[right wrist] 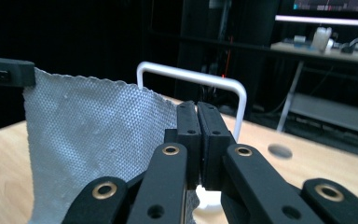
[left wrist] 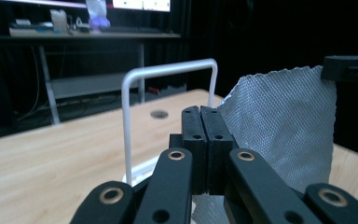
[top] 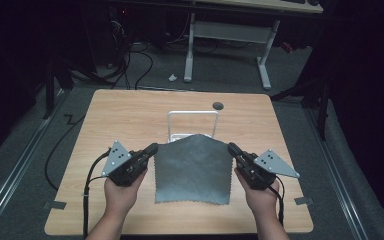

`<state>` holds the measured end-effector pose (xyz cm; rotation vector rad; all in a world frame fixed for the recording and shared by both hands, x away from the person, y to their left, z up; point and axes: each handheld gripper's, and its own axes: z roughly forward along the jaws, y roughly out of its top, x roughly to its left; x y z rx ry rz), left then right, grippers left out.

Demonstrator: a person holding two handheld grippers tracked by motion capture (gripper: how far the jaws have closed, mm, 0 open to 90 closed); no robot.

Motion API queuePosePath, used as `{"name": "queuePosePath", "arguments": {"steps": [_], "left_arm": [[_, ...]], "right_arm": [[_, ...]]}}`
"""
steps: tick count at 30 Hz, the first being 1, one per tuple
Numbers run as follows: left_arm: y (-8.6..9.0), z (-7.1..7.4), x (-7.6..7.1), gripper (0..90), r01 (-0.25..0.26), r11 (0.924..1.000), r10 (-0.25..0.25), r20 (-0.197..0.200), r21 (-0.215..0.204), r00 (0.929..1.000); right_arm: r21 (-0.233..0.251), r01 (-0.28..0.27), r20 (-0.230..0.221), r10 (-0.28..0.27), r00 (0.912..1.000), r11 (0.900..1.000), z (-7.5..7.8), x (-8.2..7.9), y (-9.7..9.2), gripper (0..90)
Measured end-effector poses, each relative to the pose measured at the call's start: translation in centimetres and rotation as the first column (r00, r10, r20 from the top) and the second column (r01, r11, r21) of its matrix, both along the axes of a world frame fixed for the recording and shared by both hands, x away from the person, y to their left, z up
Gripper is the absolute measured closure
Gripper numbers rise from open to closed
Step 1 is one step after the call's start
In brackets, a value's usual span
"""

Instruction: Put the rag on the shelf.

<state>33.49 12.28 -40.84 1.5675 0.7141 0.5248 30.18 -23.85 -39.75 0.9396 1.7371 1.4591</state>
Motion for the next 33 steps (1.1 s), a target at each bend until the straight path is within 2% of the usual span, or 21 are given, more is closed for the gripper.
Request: {"name": "queuePosePath", "arguments": {"steps": [5,9,16,19,25,28,33], "left_arm": [[-0.1,1.8,0.6,89.5,-0.012,0.9999,0.012,0.033,-0.004,0.9994],[-0.3,2.5,1.4,89.5,-0.016,0.9999,0.017,0.036,-0.004,0.9992],[-0.5,3.1,2.9,89.5,-0.025,0.9997,0.024,0.038,0.004,0.999],[-0.4,3.1,3.4,89.6,-0.038,0.9992,0.037,0.04,0.009,0.9985],[-0.4,3.4,5.0,89.7,-0.059,0.9979,0.058,0.034,0.027,0.9978],[-0.8,3.8,5.7,89.8,-0.072,0.9962,0.07,0.047,0.049,0.9964],[-1.1,5.0,6.7,89.8,-0.098,0.9934,0.094,0.07,0.06,0.9931]], "right_arm": [[0.003,-0.005,0.04,0.005,0.9992,1.0,1.9,0.5,0.2,89.6],[0.01,-0.003,0.039,0.002,0.9992,0.9999,2.7,1.1,0.1,89.6],[0.029,-0.001,0.023,0.0,0.9997,0.9996,3.0,2.2,-0.5,89.6],[0.021,0.005,0.016,-0.005,0.9999,0.9998,3.0,2.6,-0.6,89.7],[0.035,0.034,0.005,-0.034,0.9994,0.9988,3.1,3.5,-1.4,89.8],[0.025,0.047,0.005,-0.047,0.9989,0.9986,3.3,4.2,-1.4,89.8],[0.013,0.062,0.021,-0.062,0.9979,0.998,4.2,5.4,-1.3,89.9]]}}
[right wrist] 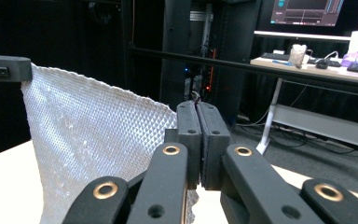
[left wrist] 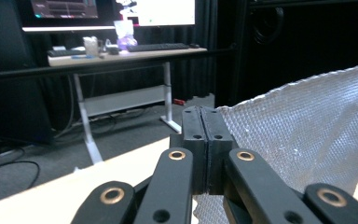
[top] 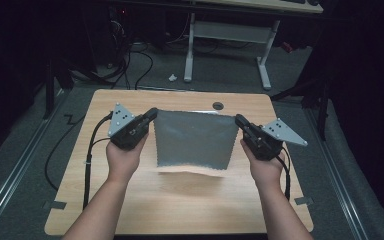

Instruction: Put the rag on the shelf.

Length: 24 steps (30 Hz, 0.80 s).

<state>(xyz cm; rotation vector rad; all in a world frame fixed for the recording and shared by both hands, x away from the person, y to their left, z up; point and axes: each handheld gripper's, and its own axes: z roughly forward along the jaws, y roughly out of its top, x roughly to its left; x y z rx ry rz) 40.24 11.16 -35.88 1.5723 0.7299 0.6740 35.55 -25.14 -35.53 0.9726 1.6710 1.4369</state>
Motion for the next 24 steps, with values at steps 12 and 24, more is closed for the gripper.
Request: {"name": "queuePosePath", "arguments": {"steps": [12,24], "left_arm": [[-0.8,1.2,3.8,89.8,-0.06,0.9952,0.061,-0.011,0.076,0.9981],[-2.0,2.2,7.8,89.7,-0.118,0.9873,0.123,-0.039,0.106,0.9916]], "right_arm": [[-0.017,0.022,-0.006,-0.022,0.9997,0.9996,1.3,3.9,0.4,89.8],[-0.027,0.054,-0.043,-0.055,0.9975,0.9982,1.7,8.9,0.4,89.8]]}}
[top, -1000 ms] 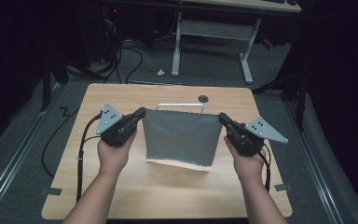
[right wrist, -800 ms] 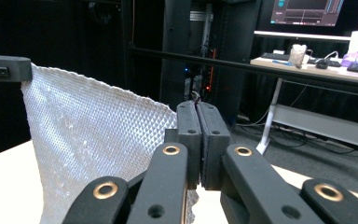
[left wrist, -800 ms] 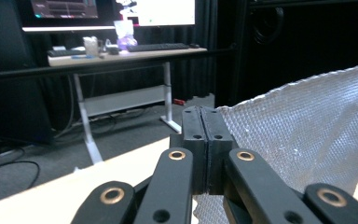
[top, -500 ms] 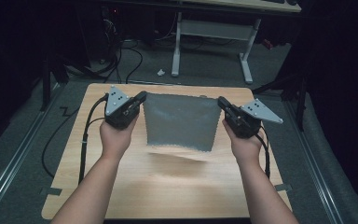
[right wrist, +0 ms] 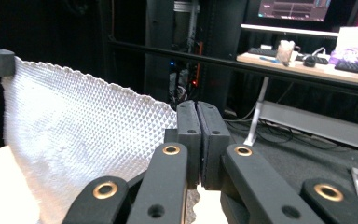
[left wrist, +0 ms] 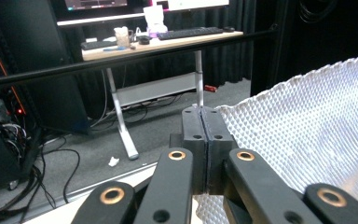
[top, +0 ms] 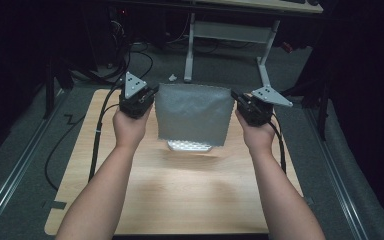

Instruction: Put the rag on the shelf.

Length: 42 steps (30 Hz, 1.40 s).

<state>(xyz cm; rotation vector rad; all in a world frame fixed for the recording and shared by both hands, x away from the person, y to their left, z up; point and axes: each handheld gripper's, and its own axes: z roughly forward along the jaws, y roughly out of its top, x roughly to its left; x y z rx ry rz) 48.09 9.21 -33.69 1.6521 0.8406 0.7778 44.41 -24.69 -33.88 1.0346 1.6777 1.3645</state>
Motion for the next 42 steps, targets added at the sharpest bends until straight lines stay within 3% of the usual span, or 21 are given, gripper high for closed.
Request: {"name": "queuePosePath", "arguments": {"steps": [4,9,19,27,31,35,42], "left_arm": [[-0.5,-0.1,1.2,89.7,-0.01,0.9993,0.01,-0.018,0.035,0.9998],[-0.9,-1.1,2.5,89.7,-0.019,0.9978,0.024,-0.071,0.064,0.9972],[-0.4,-4.9,3.3,89.8,0.019,0.9937,0.004,-0.201,0.111,0.9797],[0.3,-7.2,2.9,89.8,0.067,0.9937,-0.043,-0.244,0.09,0.9688],[0.8,-8.2,2.7,89.8,0.08,0.9955,-0.065,-0.266,0.049,0.9617],[0.9,-9.2,2.3,89.8,0.088,0.9954,-0.073,-0.282,0.038,0.9565],[0.9,-10.8,1.6,89.8,0.115,0.9932,-0.103,-0.303,0.02,0.9474]], "right_arm": [[-0.004,0.01,-0.021,-0.01,0.9997,0.9999,-0.2,1.4,-0.2,89.8],[-0.029,0.018,-0.042,-0.019,0.999,0.9994,-0.6,2.9,-0.2,89.8],[-0.061,-0.005,-0.131,-0.003,0.9914,0.9981,-3.1,5.1,0.3,89.7],[-0.07,-0.032,-0.164,0.02,0.9863,0.9971,-5.0,5.3,0.2,89.7],[-0.073,-0.042,-0.179,0.029,0.9834,0.9965,-5.9,5.1,0.1,89.7],[-0.077,-0.049,-0.198,0.033,0.9796,0.9959,-7.2,4.8,0.2,89.7],[-0.046,-0.063,-0.232,0.051,0.9713,0.9969,-9.1,4.5,0.0,89.6]]}}
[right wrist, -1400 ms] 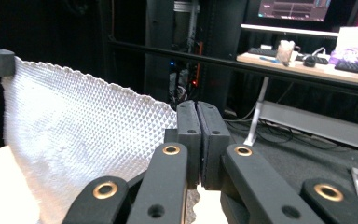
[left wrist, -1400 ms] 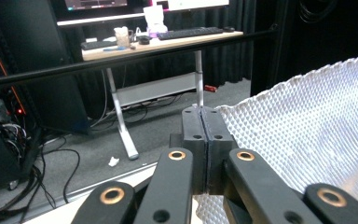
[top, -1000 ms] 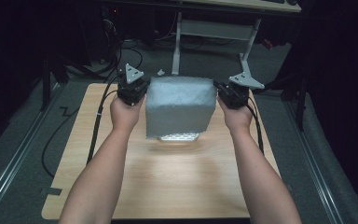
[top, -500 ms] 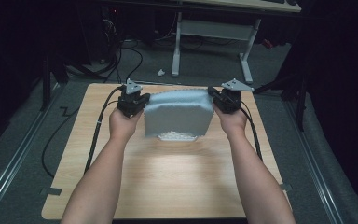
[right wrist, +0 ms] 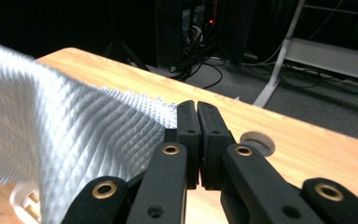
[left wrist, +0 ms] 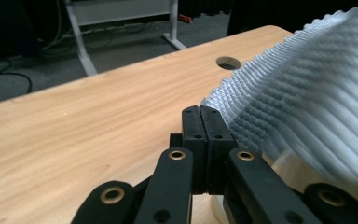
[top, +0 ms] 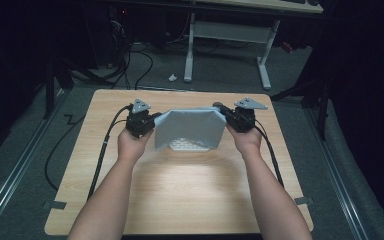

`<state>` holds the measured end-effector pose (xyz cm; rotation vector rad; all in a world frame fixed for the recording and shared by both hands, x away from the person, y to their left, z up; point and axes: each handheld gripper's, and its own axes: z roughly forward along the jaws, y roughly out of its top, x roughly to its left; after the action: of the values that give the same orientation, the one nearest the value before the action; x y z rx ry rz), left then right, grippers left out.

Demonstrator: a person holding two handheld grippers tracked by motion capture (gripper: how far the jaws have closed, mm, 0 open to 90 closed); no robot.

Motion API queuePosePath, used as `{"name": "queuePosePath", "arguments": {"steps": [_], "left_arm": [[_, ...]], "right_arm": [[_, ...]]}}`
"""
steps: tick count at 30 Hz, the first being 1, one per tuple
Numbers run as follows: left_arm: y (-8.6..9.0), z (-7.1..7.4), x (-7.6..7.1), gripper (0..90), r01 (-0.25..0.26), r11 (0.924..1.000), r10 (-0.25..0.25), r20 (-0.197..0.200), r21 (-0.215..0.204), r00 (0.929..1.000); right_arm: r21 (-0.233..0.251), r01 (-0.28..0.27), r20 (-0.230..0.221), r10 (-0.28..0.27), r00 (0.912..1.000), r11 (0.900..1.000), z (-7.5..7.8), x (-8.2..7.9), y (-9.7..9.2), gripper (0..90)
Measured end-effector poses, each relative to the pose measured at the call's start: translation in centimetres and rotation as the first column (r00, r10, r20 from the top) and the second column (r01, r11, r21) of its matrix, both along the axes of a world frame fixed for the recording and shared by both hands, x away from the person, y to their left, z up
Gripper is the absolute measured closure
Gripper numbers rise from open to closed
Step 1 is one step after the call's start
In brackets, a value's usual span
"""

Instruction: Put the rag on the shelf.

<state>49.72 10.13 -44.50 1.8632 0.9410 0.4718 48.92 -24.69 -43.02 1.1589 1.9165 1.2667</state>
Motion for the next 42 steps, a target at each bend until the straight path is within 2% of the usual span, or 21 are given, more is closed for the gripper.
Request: {"name": "queuePosePath", "arguments": {"steps": [8,11,16,20,22,26,28,34,38,39,41,42], "left_arm": [[-0.2,-1.8,-0.7,89.8,0.028,0.9996,-0.028,-0.029,-0.01,0.9992],[-0.3,-2.3,-1.0,89.8,0.034,0.9992,-0.035,-0.034,-0.019,0.9988],[-0.5,-2.8,-1.5,89.8,0.047,0.9986,-0.048,-0.034,-0.023,0.9983],[-0.7,-2.8,-1.7,89.6,0.055,0.9982,-0.056,-0.03,-0.024,0.998],[-0.7,-2.8,-1.6,89.5,0.048,0.9983,-0.049,-0.033,-0.032,0.9983],[-0.7,-2.7,-1.3,89.3,0.04,0.9977,-0.042,-0.033,-0.055,0.9986],[-0.8,-2.6,-1.2,89.3,0.04,0.9978,-0.041,-0.027,-0.052,0.9988],[-0.9,-3.3,-0.9,89.3,0.033,0.9988,-0.036,-0.07,-0.037,0.9969],[-1.0,-3.4,-1.0,88.8,0.033,0.9988,-0.036,-0.072,-0.035,0.9968],[-1.0,-3.3,-1.0,87.6,0.027,0.999,-0.03,-0.067,-0.035,0.9973],[-0.8,-3.2,-1.1,76.4,0.008,0.9991,-0.01,-0.046,-0.042,0.9989],[-0.7,-3.1,-1.1,73.9,-0.001,0.9985,-0.002,-0.045,-0.054,0.999]], "right_arm": [[-0.006,-0.021,-0.011,0.021,0.9997,0.9998,-1.2,-0.6,0.2,89.5],[0.004,-0.023,-0.004,0.023,0.9997,0.9997,-1.6,-0.9,0.2,89.5],[0.008,-0.022,-0.023,0.022,0.9995,0.9997,-2.5,-1.1,0.0,89.5],[-0.004,-0.015,-0.032,0.015,0.9994,0.9999,-3.0,-1.3,0.0,89.5],[0.005,-0.008,-0.023,0.009,0.9997,1.0,-3.2,-1.5,-0.3,89.5],[-0.004,0.006,-0.041,-0.007,0.9991,1.0,-3.6,-1.6,-1.0,89.5],[-0.009,0.01,-0.048,-0.011,0.9988,0.9999,-3.8,-1.7,-1.2,89.5],[0.002,0.011,-0.053,-0.011,0.9985,0.9999,-4.5,-1.9,-1.2,89.5],[0.001,0.009,-0.061,-0.009,0.9981,1.0,-5.0,-1.9,-1.0,89.1],[0.003,0.011,-0.065,-0.011,0.9978,0.9999,-5.1,-1.9,-1.0,88.2],[0.004,0.016,-0.062,-0.016,0.998,0.9999,-5.1,-1.9,-1.1,83.1],[0.008,0.023,-0.065,-0.022,0.9977,0.9997,-5.0,-1.9,-1.1,82.1]]}}
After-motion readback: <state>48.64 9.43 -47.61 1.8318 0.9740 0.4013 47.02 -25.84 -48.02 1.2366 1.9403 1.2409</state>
